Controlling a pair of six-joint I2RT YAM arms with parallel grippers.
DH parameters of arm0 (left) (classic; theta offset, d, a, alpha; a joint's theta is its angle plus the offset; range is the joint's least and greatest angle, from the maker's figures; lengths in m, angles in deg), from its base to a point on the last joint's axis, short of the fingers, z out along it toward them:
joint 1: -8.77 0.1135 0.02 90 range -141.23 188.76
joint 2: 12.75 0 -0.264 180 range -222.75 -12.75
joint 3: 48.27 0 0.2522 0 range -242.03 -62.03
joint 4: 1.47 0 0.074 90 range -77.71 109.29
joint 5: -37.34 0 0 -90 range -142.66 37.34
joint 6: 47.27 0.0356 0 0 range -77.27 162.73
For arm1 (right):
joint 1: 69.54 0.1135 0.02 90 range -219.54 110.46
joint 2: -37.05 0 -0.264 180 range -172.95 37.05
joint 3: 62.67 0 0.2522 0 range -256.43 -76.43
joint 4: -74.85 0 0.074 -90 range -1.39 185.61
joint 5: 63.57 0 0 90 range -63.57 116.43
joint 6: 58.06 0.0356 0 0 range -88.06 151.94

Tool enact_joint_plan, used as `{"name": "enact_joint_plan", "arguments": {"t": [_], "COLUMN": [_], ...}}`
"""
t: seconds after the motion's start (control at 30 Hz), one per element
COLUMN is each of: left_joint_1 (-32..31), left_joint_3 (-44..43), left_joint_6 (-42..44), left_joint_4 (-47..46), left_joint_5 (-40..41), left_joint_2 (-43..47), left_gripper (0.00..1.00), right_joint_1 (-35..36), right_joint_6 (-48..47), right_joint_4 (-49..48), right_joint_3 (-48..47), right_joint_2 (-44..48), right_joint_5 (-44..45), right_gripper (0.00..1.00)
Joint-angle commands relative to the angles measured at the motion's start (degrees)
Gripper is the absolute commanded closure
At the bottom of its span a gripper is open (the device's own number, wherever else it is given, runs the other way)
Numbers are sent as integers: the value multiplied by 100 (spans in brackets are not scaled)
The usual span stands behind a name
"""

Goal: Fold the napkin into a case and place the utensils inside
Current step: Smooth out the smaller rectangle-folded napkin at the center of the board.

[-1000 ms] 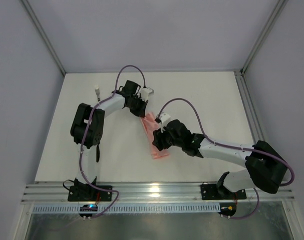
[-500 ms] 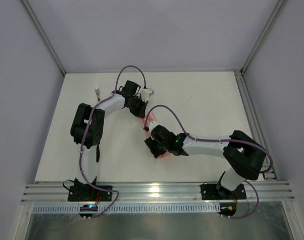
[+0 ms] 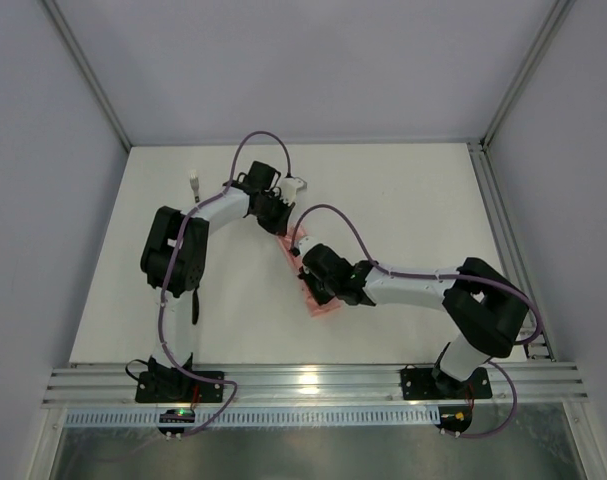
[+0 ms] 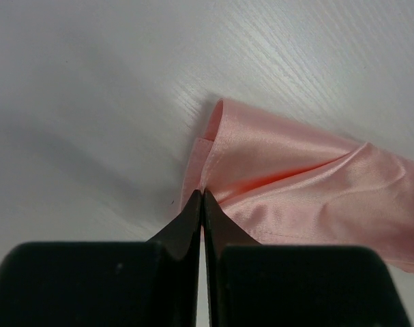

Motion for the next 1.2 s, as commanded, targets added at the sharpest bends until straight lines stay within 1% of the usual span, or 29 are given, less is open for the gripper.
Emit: {"name": "enact_joint_plan", "arguments": {"t": [0.0,0.13,0.23,0.27,0.33,0.4,0.43,0.5,0.53,0.6,0.63,0.67,0.77,0.8,0.83,0.87,0.9,0.93,0.97,1.0,1.03,1.07,1.1,1.13,1.17], "left_joint_1": [37,37,37,28,28,28,28,37,37,55,72,98,186,204,204,204,195,195,187,169,91,-180,-348,-524,-821], "left_joint_3": [-8,19,19,19,45,71,124,203,247,317,465,554,974,1107,1248,1528,1670,1784,1881,2039,2118,2189,2259,2443,2558], "left_joint_6": [186,203,230,256,274,291,309,353,370,397,397,371,370,423,554,633,721,1053,1326,1659,1976,2466,2732,2970,3181], "left_joint_4": [27,1,-34,-34,-78,-122,-192,-271,-298,-315,-350,-446,-527,-535,-518,-492,-413,-282,-98,391,596,755,896,958,828], "left_joint_5": [99,81,81,81,73,-41,-77,-156,-165,-182,-278,-349,-849,-972,-1313,-1482,-1640,-1911,-2262,-2222,-2021,-1558,-1353,-1186,-1019], "left_joint_2": [285,293,328,329,390,469,574,715,785,1039,1154,1424,1909,2250,2427,2594,2875,2982,3061,3105,3080,3019,2931,2765,2711], "left_gripper": [100,96,89,79,68,61,54,47,41,36,27,23,21,22,25,26,29,40,46,53,61,64,64,62,59], "right_joint_1": [-275,-591,-671,-688,-749,-837,-873,-952,-978,-1013,-1031,-1092,-1250,-1390,-1452,-1514,-1645,-1699,-1743,-1778,-1830,-1857,-1883,-1945,-1971], "right_joint_6": [-120,-103,-146,-173,-226,-243,-296,-375,-410,-490,-498,-507,-516,-499,-490,-481,-420,-393,-367,-358,-332,-305,-288,-244,-217], "right_joint_4": [-324,-648,-772,-790,-781,-1000,-1018,-1027,-1010,-1044,-1080,-1123,-1308,-1404,-1466,-1597,-1642,-1686,-1713,-1765,-1809,-1836,-1905,-1932,-1950], "right_joint_3": [-232,-188,-170,-214,-232,-232,-223,-170,-144,-109,-56,-47,-3,6,49,76,102,137,146,146,146,138,129,103,85], "right_joint_2": [141,-43,-105,-114,-140,-184,-202,-280,-290,-316,-351,-360,-491,-527,-571,-606,-623,-641,-676,-694,-711,-764,-808,-843,-878], "right_joint_5": [-411,-999,-1238,-1291,-1378,-1624,-1712,-1923,-1976,-2108,-2178,-2248,-2591,-2714,-2898,-2995,-3101,-3267,-3338,-3383,-3522,-3602,-3690,-3769,-3900], "right_gripper": [96,96,96,96,96,96,96,96,96,96,96,96,96,96,96,96,96,96,96,96,96,96,96,96,96]}}
